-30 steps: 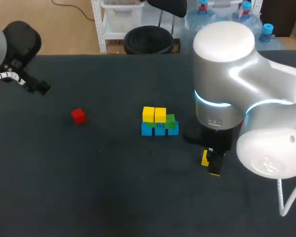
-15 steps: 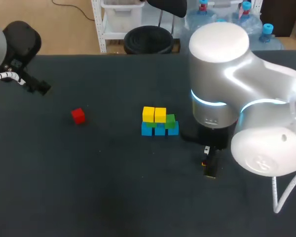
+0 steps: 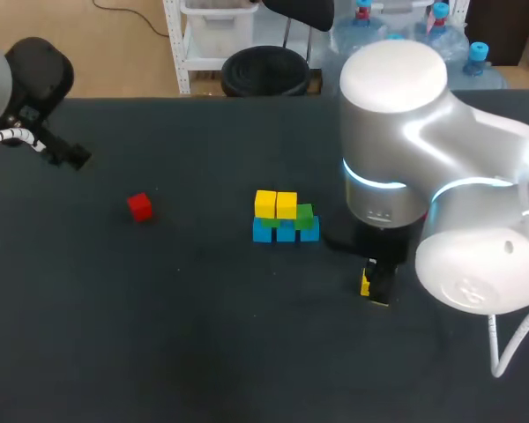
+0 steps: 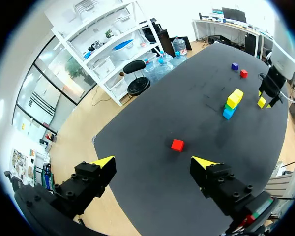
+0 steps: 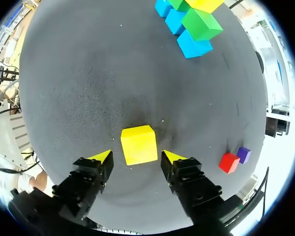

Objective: Place the blue cubes, place green cubes on the blue cubes, place the yellow cubes on the green cubes, then place the red cubes on the yellow cubes, and place purple cube on the red cubes.

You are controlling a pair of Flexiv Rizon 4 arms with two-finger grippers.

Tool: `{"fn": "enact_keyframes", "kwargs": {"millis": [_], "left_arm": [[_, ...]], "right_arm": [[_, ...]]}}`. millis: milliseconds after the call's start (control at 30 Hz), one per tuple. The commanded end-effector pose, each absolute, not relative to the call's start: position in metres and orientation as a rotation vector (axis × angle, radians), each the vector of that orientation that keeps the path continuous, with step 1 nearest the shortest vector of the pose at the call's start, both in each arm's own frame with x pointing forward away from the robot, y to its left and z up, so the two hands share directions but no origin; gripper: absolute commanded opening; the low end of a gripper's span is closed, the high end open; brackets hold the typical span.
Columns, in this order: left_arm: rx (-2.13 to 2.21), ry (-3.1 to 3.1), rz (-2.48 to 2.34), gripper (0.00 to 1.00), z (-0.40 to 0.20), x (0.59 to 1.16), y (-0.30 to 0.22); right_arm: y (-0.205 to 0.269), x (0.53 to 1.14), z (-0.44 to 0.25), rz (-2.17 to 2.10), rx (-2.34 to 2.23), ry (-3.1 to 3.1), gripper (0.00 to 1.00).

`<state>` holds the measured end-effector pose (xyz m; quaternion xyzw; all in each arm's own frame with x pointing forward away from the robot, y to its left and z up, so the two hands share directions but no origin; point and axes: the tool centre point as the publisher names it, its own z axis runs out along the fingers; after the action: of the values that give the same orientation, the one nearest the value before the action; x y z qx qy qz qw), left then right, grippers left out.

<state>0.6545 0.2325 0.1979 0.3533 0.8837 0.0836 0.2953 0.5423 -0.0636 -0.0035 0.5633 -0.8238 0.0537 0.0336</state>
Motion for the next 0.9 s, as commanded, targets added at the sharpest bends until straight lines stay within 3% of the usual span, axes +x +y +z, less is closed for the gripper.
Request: {"fn": "enact_keyframes", "kwargs": {"millis": [33,167,267,333,900], "left_arm": [[0.942,2.351,0.220,1.00,0.198,0.655,0.233],[0.942,2.351,0.220,1.00,0.198,0.655,0.233],[0.942,2.351,0.220,1.00,0.198,0.655,0.233],[0.942,2.351,0.220,1.00,0.198,0.655,0.233],[0.942,2.351,0.220,1.00,0.198,0.655,0.233]], "right_arm": [[-0.063,0.545,-0.006,0.166,1.739,-2.536,0.49],[-0.062,0.546,-0.007,0.158,1.750,-2.535,0.36],[-0.061,0.547,-0.007,0.151,1.753,-2.538,0.11],[-0.061,0.547,-0.008,0.147,1.754,-2.539,0.00],[-0.054,0.546,0.023,0.124,1.861,-2.568,0.00]]}}
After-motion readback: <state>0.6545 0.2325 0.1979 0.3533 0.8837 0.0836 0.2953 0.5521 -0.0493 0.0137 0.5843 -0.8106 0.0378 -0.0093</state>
